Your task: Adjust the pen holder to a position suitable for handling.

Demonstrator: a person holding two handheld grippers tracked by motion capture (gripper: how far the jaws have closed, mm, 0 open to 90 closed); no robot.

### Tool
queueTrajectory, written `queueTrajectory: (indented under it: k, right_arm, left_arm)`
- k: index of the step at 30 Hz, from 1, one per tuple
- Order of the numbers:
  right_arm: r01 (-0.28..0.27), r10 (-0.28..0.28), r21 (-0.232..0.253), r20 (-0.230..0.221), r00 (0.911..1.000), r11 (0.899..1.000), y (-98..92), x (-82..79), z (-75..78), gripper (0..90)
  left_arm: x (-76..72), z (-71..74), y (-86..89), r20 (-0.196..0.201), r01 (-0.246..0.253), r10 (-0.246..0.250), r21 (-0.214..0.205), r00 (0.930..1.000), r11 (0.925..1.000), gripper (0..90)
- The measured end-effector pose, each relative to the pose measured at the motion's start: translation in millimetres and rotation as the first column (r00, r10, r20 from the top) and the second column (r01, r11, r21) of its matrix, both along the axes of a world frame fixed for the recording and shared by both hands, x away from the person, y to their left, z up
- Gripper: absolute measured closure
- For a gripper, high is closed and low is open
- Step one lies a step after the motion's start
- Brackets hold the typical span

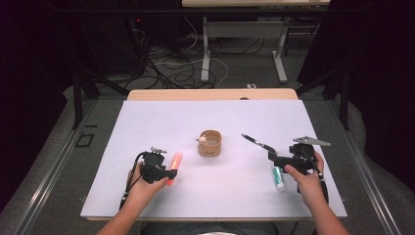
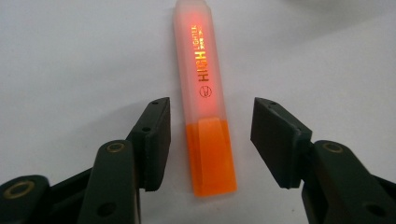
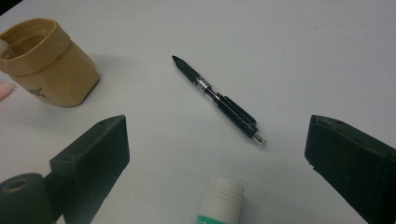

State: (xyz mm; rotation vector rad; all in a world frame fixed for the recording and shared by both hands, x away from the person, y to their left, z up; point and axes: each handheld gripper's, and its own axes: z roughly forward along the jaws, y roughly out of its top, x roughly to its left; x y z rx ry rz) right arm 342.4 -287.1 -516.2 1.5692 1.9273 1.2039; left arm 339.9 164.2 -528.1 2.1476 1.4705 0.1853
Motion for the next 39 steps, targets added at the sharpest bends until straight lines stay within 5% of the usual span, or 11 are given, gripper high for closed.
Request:
queueTrajectory:
  k: [5, 13, 27, 39]
  right_arm:
    - [-0.004, 0.004, -0.002, -0.002, 1.0000, 1.000, 0.2, 0.2, -0.4, 6.1]
    - [-0.006, 0.006, -0.003, -0.006, 1.0000, 1.000, 0.4, 0.2, -0.8, 6.2]
    - [-0.009, 0.009, -0.005, -0.007, 0.9999, 1.000, -0.1, 0.2, -1.0, 6.1]
    - [-0.005, 0.005, -0.004, -0.009, 1.0000, 1.000, -0.4, 0.0, -1.2, 6.2]
  left_arm:
    - [2.6, -2.1, -0.1, -0.036, -0.009, 0.009, -0.011, 0.9993, 0.9999, 51.8]
    - [2.8, -6.6, -6.5, -0.070, -0.003, 0.006, 0.033, 0.9976, 0.9995, 57.3]
    - [-4.9, -7.7, -18.1, -0.023, 0.026, -0.023, 0.148, 0.9995, 0.9886, 61.2]
    - [-6.8, -7.1, -15.3, -0.031, 0.023, -0.018, 0.148, 0.9993, 0.9886, 63.0]
